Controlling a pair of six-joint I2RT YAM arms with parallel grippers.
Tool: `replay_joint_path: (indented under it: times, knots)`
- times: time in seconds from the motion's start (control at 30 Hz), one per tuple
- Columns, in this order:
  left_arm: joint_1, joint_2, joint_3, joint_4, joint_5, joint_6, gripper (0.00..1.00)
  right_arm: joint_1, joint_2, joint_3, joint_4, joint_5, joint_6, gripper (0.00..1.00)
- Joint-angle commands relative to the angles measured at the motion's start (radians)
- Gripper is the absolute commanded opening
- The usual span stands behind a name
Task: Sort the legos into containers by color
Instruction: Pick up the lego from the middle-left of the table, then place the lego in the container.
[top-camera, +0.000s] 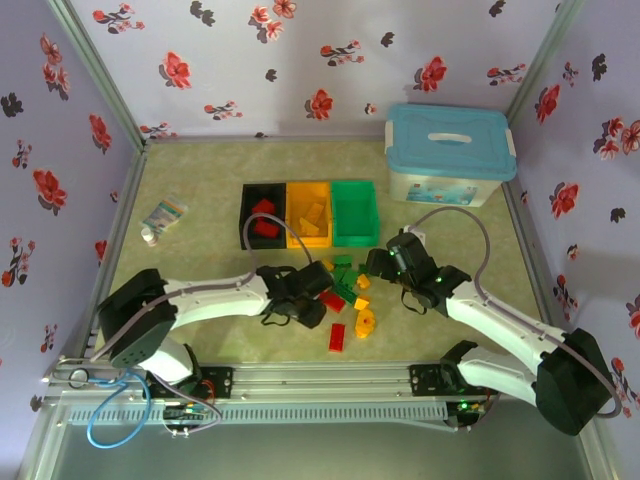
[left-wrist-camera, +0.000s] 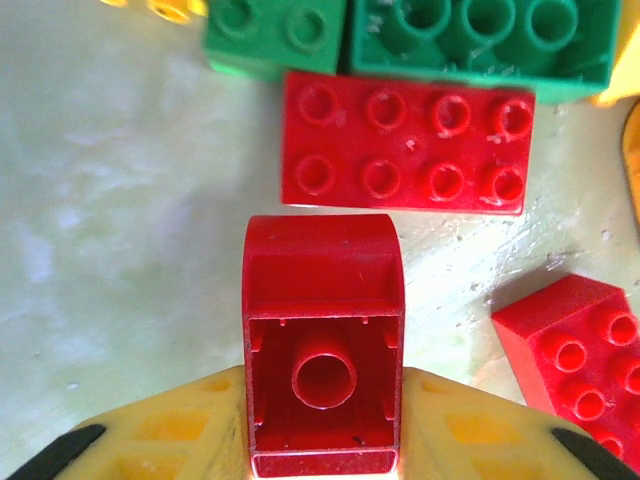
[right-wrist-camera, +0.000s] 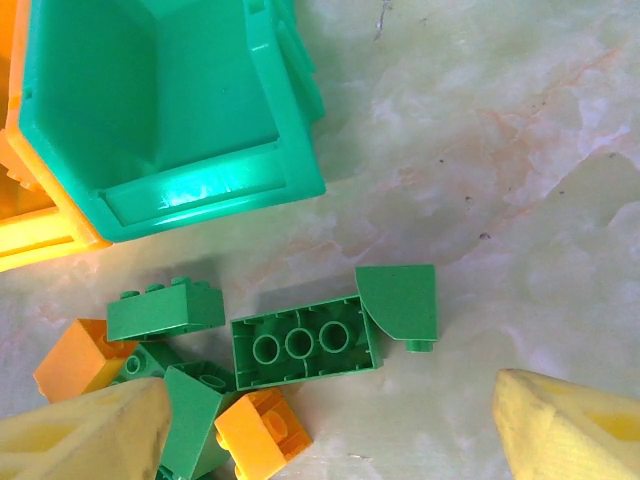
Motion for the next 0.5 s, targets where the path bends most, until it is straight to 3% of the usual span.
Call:
replay_joint_path:
  times: [0.0,0.23,0.47]
  knots:
    - [0.044,-0.088,-0.028,-0.013,0.003,0.003,0.36,-0.008,-0.015,-0.017,0.006,0.005,0.024,0.84]
    - [0.23,-0.265,-0.061,-0.043,0.027,0.035,0.35,-0.008,-0.013,-0.018,0.015,-0.002,0.029,0.84]
    - [0.507,-0.383,-0.072,0.01,0.079,0.02,0.34,-0.008,-0.012,-0.023,0.025,-0.015,0.037,0.84]
